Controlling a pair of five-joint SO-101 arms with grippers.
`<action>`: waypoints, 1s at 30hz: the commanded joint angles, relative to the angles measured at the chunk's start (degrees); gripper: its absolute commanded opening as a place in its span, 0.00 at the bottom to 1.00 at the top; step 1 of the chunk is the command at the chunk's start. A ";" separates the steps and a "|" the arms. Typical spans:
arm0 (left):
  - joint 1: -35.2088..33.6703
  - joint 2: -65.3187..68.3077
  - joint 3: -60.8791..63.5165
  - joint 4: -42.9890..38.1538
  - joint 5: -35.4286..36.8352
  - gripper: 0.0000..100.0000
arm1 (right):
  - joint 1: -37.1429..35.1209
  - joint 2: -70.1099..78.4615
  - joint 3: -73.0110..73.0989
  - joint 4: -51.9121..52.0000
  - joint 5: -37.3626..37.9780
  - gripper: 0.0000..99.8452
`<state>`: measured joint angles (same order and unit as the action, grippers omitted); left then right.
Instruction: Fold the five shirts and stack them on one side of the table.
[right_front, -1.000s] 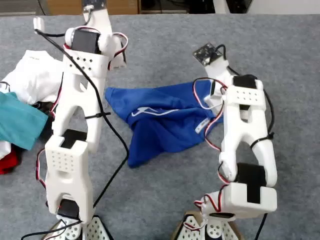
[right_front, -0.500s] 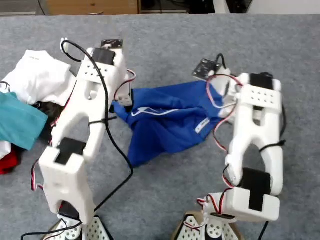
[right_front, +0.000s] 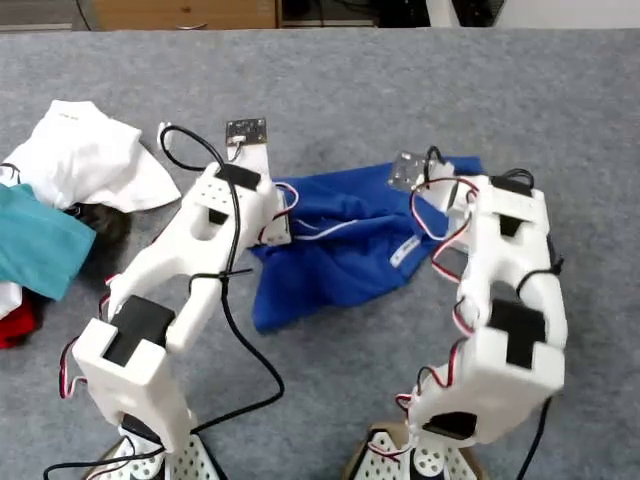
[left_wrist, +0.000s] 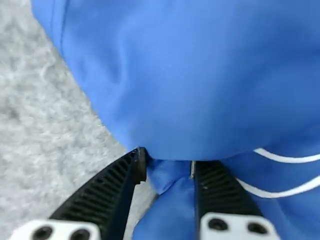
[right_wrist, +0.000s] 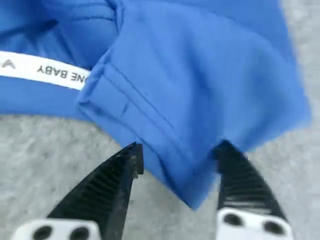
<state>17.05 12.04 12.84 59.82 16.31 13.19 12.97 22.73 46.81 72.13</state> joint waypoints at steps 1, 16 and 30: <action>0.44 -2.68 0.09 -2.99 0.35 0.08 | 0.13 2.68 -5.32 -1.14 -2.20 0.04; -4.04 -12.26 -27.25 17.23 -7.30 0.02 | 1.63 -11.21 -26.59 28.84 -7.38 0.00; -4.48 -28.88 -61.80 41.05 -15.47 0.02 | 1.63 -36.09 -46.20 49.58 -7.47 0.00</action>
<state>13.63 -12.48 -43.16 99.12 2.59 13.98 -17.63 -18.15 92.09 65.63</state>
